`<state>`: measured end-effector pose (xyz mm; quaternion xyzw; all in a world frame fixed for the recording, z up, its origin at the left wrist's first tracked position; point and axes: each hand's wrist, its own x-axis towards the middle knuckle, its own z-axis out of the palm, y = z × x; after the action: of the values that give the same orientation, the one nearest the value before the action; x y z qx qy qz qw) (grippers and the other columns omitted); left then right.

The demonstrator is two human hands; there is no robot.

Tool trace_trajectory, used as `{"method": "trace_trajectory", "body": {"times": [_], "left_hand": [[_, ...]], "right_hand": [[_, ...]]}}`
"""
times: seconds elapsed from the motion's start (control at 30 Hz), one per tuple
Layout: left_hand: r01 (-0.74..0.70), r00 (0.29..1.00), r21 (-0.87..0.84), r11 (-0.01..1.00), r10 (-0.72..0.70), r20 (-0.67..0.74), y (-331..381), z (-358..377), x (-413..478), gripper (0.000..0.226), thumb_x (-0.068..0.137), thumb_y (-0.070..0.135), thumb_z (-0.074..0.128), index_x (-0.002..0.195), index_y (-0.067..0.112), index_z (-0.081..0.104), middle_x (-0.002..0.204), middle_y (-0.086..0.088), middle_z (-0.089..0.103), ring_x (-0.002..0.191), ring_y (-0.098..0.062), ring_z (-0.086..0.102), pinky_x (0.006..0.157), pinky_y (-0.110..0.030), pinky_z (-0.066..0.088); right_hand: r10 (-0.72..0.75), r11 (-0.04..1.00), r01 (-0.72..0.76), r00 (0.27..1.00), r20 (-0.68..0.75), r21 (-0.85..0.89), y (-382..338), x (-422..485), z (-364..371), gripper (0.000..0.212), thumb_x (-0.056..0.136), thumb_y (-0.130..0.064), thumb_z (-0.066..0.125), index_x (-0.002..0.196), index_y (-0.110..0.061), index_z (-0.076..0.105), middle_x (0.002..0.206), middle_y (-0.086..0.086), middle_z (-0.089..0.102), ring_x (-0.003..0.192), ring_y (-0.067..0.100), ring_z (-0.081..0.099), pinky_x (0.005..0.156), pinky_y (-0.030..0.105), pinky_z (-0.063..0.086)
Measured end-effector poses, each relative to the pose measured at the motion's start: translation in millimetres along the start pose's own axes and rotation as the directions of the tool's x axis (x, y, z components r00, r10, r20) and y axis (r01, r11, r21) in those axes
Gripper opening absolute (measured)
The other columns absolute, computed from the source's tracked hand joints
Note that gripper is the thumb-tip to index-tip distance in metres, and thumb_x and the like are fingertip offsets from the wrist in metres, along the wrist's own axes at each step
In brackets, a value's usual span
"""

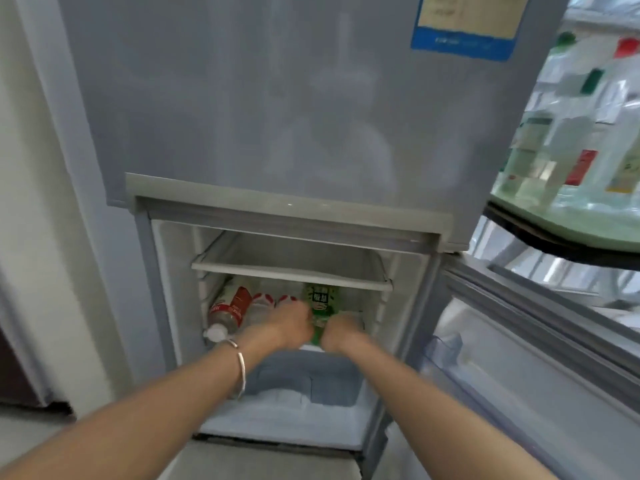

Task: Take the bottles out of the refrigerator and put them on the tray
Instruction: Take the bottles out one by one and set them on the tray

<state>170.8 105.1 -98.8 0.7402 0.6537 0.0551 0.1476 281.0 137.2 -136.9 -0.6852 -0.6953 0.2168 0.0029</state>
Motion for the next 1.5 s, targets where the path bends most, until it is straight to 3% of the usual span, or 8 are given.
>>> {"method": "trace_trajectory", "body": {"times": [0.17,0.33,0.47,0.67,0.83,1.07,1.33,1.5], "left_hand": [[0.016,1.000,-0.130,0.991,-0.013,0.024,-36.2,41.6,48.5,0.018,0.094,0.015,0.046,0.108,0.016,0.057,0.090,-0.002,0.058,0.072,-0.010,0.051,0.059,-0.015,0.041],[0.056,0.995,-0.219,0.974,-0.036,0.096,-50.7,64.9,76.4,0.035,0.091,0.019,0.056,0.125,0.010,0.056,0.126,-0.013,0.061,0.112,-0.028,0.059,0.096,-0.035,0.049],[0.039,0.996,-0.252,0.967,-0.019,0.084,-57.8,71.6,84.6,0.037,0.092,0.016,0.050,0.128,0.008,0.053,0.129,-0.015,0.059,0.114,-0.029,0.058,0.097,-0.037,0.048],[0.015,1.000,-0.286,0.958,-0.016,0.000,-56.4,66.7,82.8,0.042,0.090,0.010,0.052,0.131,0.007,0.050,0.129,-0.016,0.058,0.116,-0.030,0.056,0.097,-0.035,0.048],[-0.034,0.999,-0.304,0.952,0.021,-0.044,-42.3,66.0,76.2,0.059,0.083,0.002,0.057,0.138,0.012,0.038,0.136,-0.014,0.050,0.122,-0.031,0.053,0.101,-0.039,0.046],[-0.112,0.992,-0.339,0.934,0.088,-0.085,-11.4,42.3,39.1,0.090,0.077,0.025,0.073,0.150,0.011,0.022,0.151,-0.014,0.036,0.136,-0.027,0.041,0.109,-0.032,0.034],[-0.190,0.982,-0.241,0.952,0.180,-0.063,20.9,-19.4,-19.2,0.039,0.060,0.043,0.082,0.089,0.026,0.062,0.082,0.009,0.069,0.075,-0.010,0.064,0.062,-0.021,0.047],[-0.134,0.991,-0.225,0.965,0.125,-0.056,60.5,-86.1,-62.6,0.066,0.042,0.064,0.077,0.091,0.020,0.070,0.075,0.008,0.070,0.067,-0.009,0.065,0.056,-0.024,0.050]], "right_hand": [[0.185,0.961,-0.174,0.982,-0.032,0.214,4.1,57.7,50.7,0.050,0.097,-0.018,0.047,0.141,0.002,0.036,0.132,0.015,0.058,0.111,0.025,0.061,0.085,0.029,0.048],[0.237,0.920,-0.217,0.971,-0.024,0.327,-5.2,82.5,77.0,0.043,0.097,-0.026,0.052,0.133,-0.003,0.046,0.128,0.016,0.061,0.112,0.028,0.061,0.090,0.032,0.051],[0.332,0.846,-0.255,0.939,-0.090,0.469,-12.1,91.3,84.9,0.080,0.098,-0.022,0.048,0.154,-0.004,-0.006,0.141,0.018,0.052,0.123,0.032,0.055,0.102,0.040,0.046],[0.301,0.888,-0.166,0.915,-0.268,0.429,-3.5,70.6,78.0,0.075,0.095,-0.036,0.048,0.152,-0.005,0.011,0.129,0.016,0.061,0.110,0.034,0.063,0.087,0.041,0.053],[0.239,0.900,-0.015,0.853,-0.465,0.435,8.0,34.1,59.2,0.027,0.094,-0.035,0.050,0.077,-0.014,0.048,0.085,0.012,0.068,0.070,0.025,0.057,0.062,0.032,0.050],[0.182,0.929,0.030,0.829,-0.528,0.369,7.4,-19.8,7.8,0.032,0.089,-0.035,0.049,0.101,-0.011,0.066,0.100,0.017,0.071,0.093,0.036,0.066,0.067,0.033,0.042],[-0.065,0.950,0.214,0.849,-0.525,0.228,5.2,-91.6,-61.4,0.037,0.089,-0.038,0.053,0.113,-0.011,0.064,0.105,0.015,0.070,0.100,0.036,0.065,0.079,0.037,0.051],[-0.166,0.905,0.346,0.823,-0.543,0.248,11.6,-142.9,-120.5,0.036,0.091,-0.033,0.055,0.116,-0.008,0.060,0.097,0.008,0.066,0.094,0.031,0.065,0.071,0.031,0.044]]}}
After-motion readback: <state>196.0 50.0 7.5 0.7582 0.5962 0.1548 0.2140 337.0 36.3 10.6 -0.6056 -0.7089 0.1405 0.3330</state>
